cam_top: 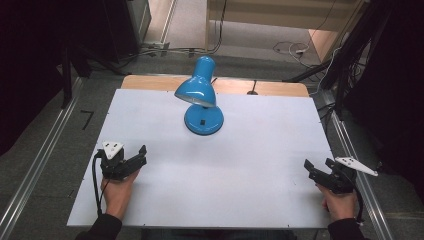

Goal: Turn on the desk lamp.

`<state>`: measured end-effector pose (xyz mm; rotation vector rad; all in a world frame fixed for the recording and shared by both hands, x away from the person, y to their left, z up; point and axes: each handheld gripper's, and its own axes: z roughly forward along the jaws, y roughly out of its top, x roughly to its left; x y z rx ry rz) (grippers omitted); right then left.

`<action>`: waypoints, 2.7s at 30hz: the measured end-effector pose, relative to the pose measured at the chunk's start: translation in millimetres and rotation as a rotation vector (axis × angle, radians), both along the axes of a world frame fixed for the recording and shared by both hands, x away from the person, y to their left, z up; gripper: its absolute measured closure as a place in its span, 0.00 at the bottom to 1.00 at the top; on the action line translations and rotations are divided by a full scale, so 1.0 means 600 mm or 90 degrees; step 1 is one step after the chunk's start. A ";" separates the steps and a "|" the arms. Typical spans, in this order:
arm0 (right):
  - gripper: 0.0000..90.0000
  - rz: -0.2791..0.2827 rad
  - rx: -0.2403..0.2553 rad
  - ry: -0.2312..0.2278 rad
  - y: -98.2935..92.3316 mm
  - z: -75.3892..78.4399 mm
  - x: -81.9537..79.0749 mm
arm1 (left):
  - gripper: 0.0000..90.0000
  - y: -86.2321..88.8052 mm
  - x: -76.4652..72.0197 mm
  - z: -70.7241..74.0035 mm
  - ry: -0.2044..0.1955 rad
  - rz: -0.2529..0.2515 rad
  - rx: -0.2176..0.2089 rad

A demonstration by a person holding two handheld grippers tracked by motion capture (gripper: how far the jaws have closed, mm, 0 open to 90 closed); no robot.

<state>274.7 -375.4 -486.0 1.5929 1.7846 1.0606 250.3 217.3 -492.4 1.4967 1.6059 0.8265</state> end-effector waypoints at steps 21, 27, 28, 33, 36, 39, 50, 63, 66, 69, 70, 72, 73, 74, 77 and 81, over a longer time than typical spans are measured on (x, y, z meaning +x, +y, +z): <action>0.17 0.002 -0.001 0.004 0.001 -0.001 0.000 | 0.25 -0.029 0.038 -0.001 0.002 -0.025 -0.017; 0.17 0.002 -0.001 0.006 0.001 -0.002 0.001 | 0.26 -0.031 0.043 -0.003 0.001 -0.027 -0.023; 0.17 0.002 -0.002 0.005 0.001 -0.002 0.001 | 0.26 -0.031 0.044 -0.003 0.002 -0.027 -0.023; 0.17 0.003 -0.003 0.005 0.002 -0.002 0.002 | 0.27 -0.032 0.046 -0.002 -0.002 -0.029 -0.025; 0.17 0.003 -0.005 0.005 0.002 -0.002 0.002 | 0.27 -0.039 0.048 0.001 0.001 -0.038 -0.018; 0.17 0.003 -0.005 0.005 0.002 -0.002 0.002 | 0.27 -0.044 0.050 0.004 -0.001 -0.042 -0.017; 0.17 0.002 -0.001 0.006 0.000 -0.002 0.002 | 0.28 -0.069 0.070 0.010 -0.011 -0.057 -0.020; 0.17 0.003 0.001 0.011 0.001 -0.004 0.003 | 0.28 -0.091 0.089 0.012 -0.016 -0.068 -0.015; 0.17 0.003 0.000 0.010 0.001 -0.004 0.004 | 0.28 -0.096 0.092 0.013 -0.016 -0.071 -0.014; 0.17 0.003 0.002 0.011 0.001 -0.004 0.003 | 0.28 -0.102 0.095 0.013 -0.016 -0.074 -0.015; 0.17 0.004 0.001 0.012 0.001 -0.004 0.003 | 0.29 -0.104 0.097 0.012 -0.017 -0.076 -0.016; 0.17 0.004 0.001 0.012 0.000 -0.004 0.003 | 0.29 -0.106 0.098 0.012 -0.017 -0.080 -0.014; 0.17 0.004 0.001 0.012 0.000 -0.004 0.003 | 0.29 -0.107 0.099 0.012 -0.016 -0.079 -0.015; 0.17 0.004 0.002 0.011 0.000 -0.004 0.003 | 0.29 -0.109 0.101 0.012 -0.015 -0.079 -0.015; 0.17 0.004 0.001 0.012 0.001 -0.004 0.003 | 0.29 -0.114 0.107 0.012 -0.017 -0.082 -0.017; 0.17 0.004 0.001 0.011 0.001 -0.004 0.003 | 0.29 -0.118 0.111 0.012 -0.016 -0.080 -0.021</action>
